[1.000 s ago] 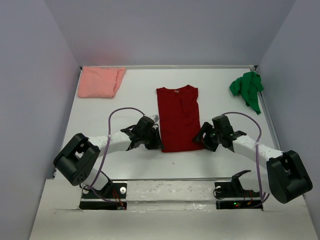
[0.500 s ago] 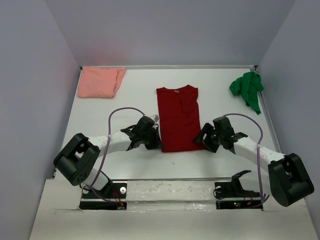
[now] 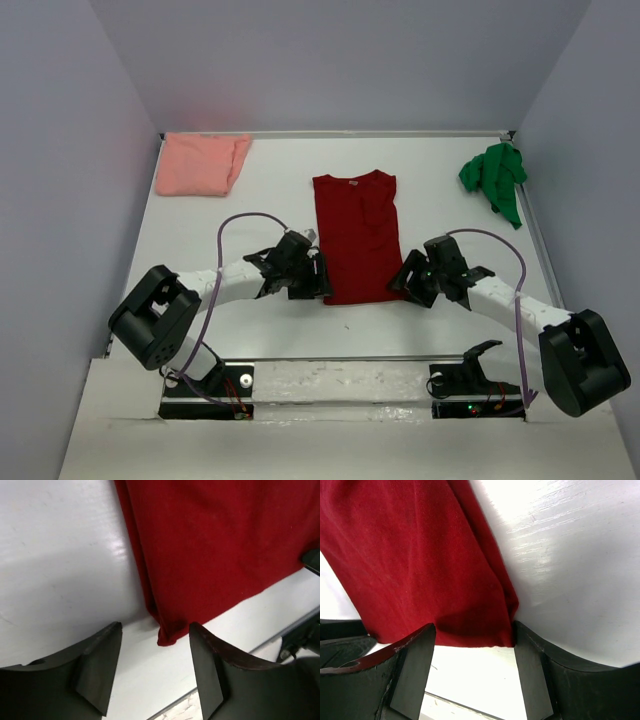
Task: Fold and stack the t-shirts
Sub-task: Fold the tshirt
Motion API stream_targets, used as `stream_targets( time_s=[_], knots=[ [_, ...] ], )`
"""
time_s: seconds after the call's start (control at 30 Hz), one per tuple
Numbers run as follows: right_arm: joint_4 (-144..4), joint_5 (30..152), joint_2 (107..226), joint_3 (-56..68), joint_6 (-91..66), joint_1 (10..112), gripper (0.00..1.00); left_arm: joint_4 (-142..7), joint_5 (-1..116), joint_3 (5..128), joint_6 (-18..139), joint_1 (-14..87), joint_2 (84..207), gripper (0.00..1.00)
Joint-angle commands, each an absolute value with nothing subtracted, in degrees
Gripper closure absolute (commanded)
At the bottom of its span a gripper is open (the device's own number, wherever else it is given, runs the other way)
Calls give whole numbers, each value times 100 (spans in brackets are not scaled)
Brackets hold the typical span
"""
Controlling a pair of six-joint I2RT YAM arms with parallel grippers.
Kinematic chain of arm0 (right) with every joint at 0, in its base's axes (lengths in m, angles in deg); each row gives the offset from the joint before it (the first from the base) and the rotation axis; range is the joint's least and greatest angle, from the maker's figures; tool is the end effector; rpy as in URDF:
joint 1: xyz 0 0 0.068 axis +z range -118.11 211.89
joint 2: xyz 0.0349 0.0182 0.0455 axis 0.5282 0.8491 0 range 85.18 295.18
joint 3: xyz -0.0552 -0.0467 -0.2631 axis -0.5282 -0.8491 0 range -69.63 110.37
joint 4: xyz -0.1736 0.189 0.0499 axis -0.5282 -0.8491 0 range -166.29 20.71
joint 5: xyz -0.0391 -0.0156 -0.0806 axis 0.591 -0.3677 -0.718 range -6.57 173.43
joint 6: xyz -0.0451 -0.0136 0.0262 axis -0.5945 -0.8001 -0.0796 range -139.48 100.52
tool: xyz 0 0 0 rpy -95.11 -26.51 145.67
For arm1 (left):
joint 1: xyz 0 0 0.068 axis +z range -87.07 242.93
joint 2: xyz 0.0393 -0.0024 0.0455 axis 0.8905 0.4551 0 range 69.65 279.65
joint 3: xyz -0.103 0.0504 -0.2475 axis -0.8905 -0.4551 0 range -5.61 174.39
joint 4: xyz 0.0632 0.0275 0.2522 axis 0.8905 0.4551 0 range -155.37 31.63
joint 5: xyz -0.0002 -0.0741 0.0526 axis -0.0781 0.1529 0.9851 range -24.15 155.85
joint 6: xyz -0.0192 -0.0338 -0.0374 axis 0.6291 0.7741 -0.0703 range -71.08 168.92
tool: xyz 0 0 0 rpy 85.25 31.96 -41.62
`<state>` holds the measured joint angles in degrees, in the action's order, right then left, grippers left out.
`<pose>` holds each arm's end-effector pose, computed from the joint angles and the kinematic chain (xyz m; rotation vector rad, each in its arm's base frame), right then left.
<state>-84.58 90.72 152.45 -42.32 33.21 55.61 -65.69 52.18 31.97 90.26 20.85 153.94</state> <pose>0.1874 0.0873 0.1559 0.6154 2.5955 0.6500 0.2024 -0.1940 0.1604 0.1400 2.5736 -0.9158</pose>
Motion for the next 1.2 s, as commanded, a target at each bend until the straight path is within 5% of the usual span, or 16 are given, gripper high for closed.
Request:
stream_targets(
  time_s=[0.0,0.13,0.43,0.8,1.0,1.17],
  knots=[
    [-8924,8861,15339,-4256,3203,5632,31,-5739,6012,3605,8873,1969,15543,25],
    [-8924,8853,15330,-4239,3211,5632,31,-5842,5865,3535,8908,1969,15675,14],
    [-9179,8625,15163,-4160,3203,5632,30,-7161,4731,3157,9268,1943,16149,18],
    [-9205,8624,15207,-4116,3273,5632,30,-7161,4739,3131,9304,1872,16106,24],
    [-9179,8624,15391,-4107,3308,5632,30,-7091,4783,3139,9295,1872,16009,37],
    [-9135,8563,15471,-4124,3378,5632,33,-7021,4853,3166,9251,1872,15983,64]
  ],
)
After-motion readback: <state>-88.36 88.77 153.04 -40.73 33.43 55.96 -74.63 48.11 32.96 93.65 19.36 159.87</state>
